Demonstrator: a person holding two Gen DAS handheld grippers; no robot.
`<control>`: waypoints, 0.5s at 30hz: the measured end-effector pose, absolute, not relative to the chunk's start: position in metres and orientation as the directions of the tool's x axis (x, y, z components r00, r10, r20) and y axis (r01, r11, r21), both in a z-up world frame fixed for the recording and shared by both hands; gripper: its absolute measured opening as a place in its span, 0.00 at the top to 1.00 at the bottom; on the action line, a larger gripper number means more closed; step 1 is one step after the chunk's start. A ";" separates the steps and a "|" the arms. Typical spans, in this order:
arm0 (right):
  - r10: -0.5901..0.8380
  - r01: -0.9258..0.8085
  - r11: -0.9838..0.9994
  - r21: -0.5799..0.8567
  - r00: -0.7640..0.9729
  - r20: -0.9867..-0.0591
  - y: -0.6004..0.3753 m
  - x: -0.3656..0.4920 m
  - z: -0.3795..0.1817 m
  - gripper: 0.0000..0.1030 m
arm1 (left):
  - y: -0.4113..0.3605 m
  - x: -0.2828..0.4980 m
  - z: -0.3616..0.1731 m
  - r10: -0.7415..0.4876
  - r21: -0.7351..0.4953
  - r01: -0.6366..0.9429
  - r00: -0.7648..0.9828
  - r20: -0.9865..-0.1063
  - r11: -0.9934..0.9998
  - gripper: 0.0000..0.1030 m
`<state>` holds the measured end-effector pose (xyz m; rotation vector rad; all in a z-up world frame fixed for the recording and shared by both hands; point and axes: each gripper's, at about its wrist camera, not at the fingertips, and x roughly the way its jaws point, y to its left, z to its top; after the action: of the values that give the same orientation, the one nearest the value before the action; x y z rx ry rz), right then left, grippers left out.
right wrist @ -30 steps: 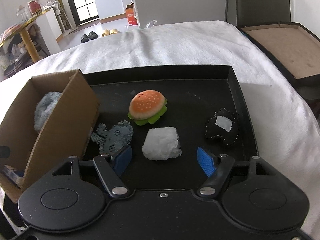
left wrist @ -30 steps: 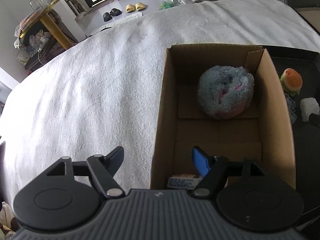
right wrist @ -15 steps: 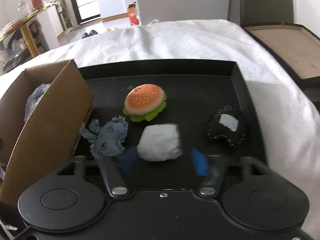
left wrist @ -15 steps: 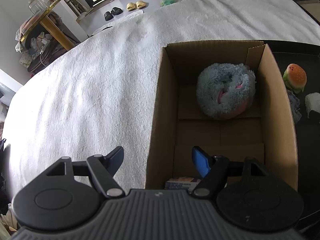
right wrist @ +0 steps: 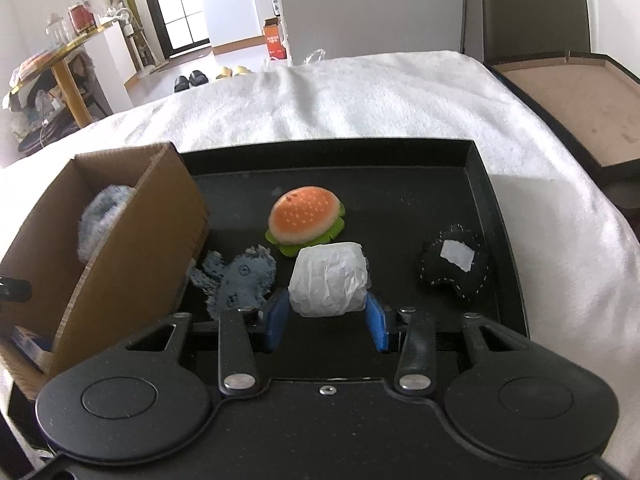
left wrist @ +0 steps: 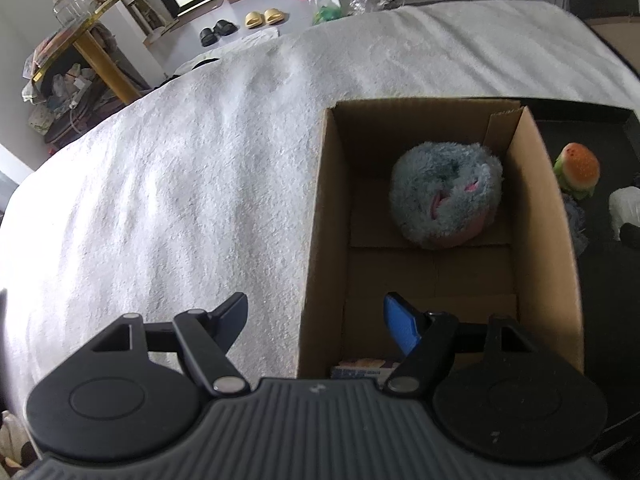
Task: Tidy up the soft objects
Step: 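Move the right tool to the white wrapped item and grasp it, then carry the white item with the right tool and release it into the box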
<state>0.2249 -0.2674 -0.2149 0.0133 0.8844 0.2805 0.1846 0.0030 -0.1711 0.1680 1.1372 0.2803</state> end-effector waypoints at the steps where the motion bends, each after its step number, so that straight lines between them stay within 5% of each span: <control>1: 0.250 -0.240 0.963 0.127 0.603 -0.758 -0.266 0.224 -0.212 0.60 | 0.004 0.184 -0.170 0.298 0.268 -0.130 0.394 -0.869 0.955 0.29; 15: 0.344 -0.368 0.923 0.114 0.653 -0.675 -0.233 0.215 -0.164 0.60 | 0.028 0.178 -0.172 0.196 0.157 -0.127 0.416 -0.888 0.979 0.35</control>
<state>0.2147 -0.2329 -0.1644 -0.0337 0.7588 0.4041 0.1778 0.0276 -0.1716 0.0684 1.1243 0.2031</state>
